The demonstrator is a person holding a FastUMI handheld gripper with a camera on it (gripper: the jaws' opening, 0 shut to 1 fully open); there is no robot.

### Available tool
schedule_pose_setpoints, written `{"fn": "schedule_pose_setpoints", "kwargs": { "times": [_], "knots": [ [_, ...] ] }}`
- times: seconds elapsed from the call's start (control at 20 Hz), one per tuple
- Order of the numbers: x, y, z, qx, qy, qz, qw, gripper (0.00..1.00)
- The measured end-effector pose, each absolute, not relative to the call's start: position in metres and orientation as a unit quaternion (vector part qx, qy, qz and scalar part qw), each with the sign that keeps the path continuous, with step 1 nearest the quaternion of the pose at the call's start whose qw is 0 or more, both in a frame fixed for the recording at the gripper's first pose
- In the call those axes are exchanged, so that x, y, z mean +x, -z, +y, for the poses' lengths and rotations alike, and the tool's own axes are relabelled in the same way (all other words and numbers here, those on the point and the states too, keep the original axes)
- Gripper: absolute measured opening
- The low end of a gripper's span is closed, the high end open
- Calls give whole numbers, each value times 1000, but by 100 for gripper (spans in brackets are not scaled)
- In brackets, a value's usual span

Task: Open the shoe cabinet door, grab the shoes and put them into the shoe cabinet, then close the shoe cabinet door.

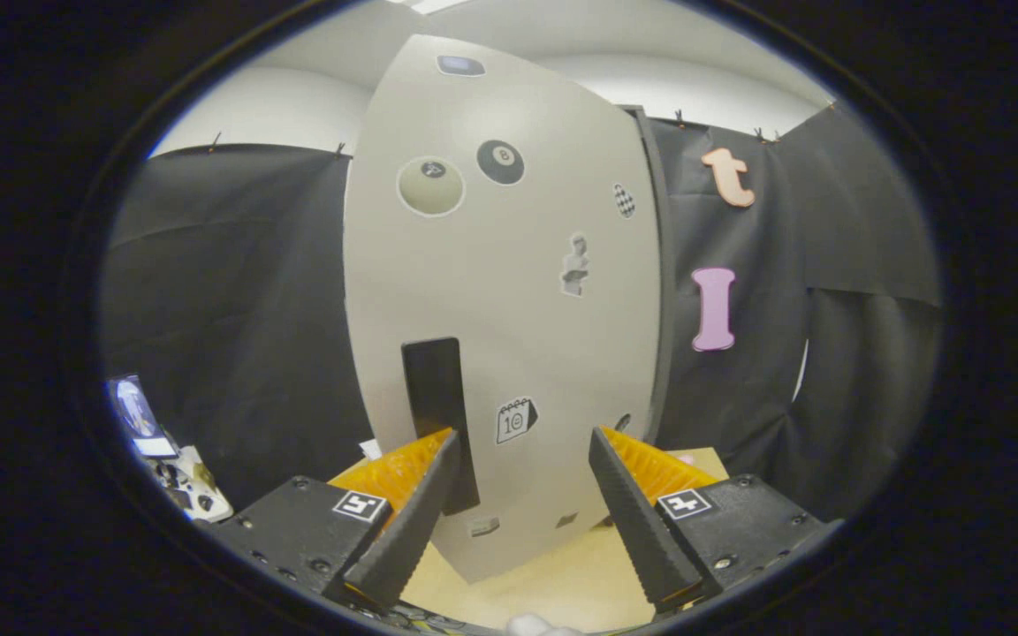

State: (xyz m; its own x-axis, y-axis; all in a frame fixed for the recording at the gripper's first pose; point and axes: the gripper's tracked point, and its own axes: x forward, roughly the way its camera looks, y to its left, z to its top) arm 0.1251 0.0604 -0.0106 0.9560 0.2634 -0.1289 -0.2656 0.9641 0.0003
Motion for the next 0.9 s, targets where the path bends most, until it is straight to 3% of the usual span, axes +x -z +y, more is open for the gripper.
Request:
{"fn": "schedule_pose_setpoints", "kwargs": {
  "times": [0.35,0.9],
  "knots": [
    [149,9,97,-4,-143,58,988,98],
    [110,6,53,-5,-96,45,994,98]
  ]
}}
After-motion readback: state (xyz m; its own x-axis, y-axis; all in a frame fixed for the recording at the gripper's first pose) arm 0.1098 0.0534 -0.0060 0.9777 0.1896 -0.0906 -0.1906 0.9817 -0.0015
